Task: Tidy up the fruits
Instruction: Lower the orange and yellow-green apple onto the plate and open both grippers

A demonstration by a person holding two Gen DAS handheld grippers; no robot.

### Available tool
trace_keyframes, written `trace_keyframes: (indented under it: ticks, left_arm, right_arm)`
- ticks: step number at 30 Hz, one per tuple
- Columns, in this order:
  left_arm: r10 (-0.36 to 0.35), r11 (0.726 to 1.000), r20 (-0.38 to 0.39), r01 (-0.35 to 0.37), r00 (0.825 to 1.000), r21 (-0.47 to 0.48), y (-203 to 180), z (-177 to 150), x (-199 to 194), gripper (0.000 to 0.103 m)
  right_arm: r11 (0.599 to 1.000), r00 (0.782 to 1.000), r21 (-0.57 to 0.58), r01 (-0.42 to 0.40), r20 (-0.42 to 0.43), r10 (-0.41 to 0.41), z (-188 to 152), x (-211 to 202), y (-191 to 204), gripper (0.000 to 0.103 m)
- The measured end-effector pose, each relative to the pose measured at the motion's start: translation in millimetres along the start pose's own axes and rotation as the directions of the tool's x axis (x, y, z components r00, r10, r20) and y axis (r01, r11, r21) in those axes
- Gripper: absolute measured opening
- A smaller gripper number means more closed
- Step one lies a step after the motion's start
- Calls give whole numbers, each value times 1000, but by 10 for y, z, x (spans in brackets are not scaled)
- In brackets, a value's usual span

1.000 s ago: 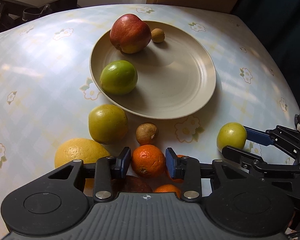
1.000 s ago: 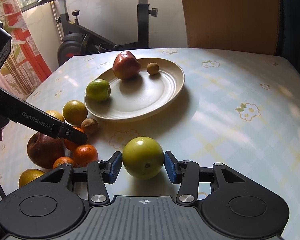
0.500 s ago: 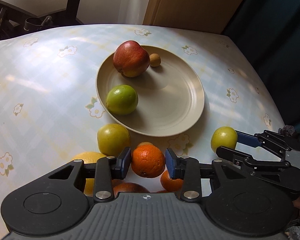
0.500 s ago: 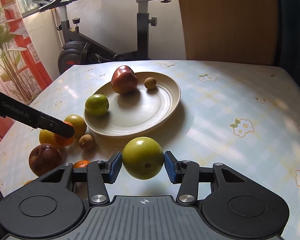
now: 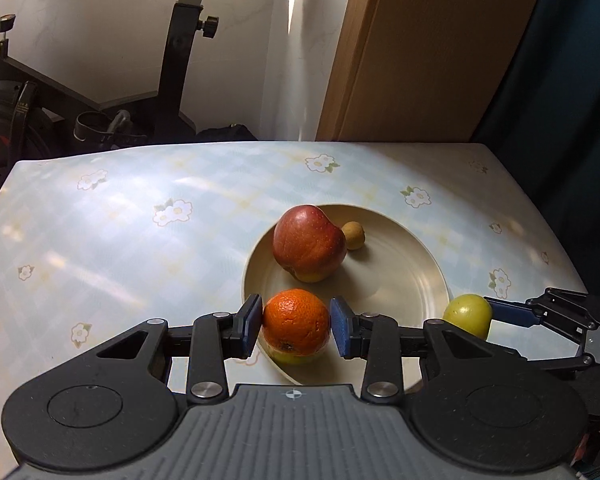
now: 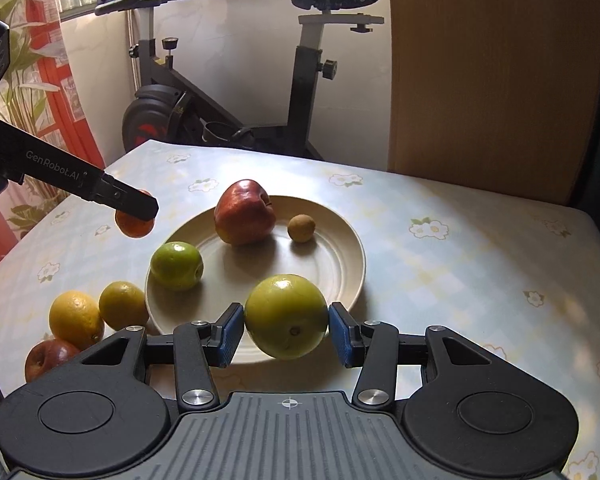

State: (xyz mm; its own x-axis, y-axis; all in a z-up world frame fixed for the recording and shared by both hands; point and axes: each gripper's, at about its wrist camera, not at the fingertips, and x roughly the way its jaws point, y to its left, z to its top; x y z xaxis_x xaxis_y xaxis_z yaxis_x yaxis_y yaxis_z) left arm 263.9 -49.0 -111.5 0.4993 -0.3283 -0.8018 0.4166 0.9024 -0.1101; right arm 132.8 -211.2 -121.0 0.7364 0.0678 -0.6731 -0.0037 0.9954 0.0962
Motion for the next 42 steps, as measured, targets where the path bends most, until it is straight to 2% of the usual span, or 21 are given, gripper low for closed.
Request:
trace_keyframes:
  ticks: [6,14,34,42]
  left_arm:
    - [16,1000,-19,-16,1000,-18,51,148,280,39]
    - [11,1000,-47,-12,999,-6,71,106,454,39]
    - [4,1000,-54,-5,999,-24,179,68,526,39]
    - [13,1000,-49,-13,999,-10,143,53,525,40]
  right_arm:
    - [998,999,-62,25,-23,-27,309,475,-28,43]
    - [994,994,-87,64,-86,-72,421,871,-65,43]
    - [989,995,-128,75,-49,-82,622,1122,43,43]
    - [992,995,-99,76,-50,-81,632,1138,26,43]
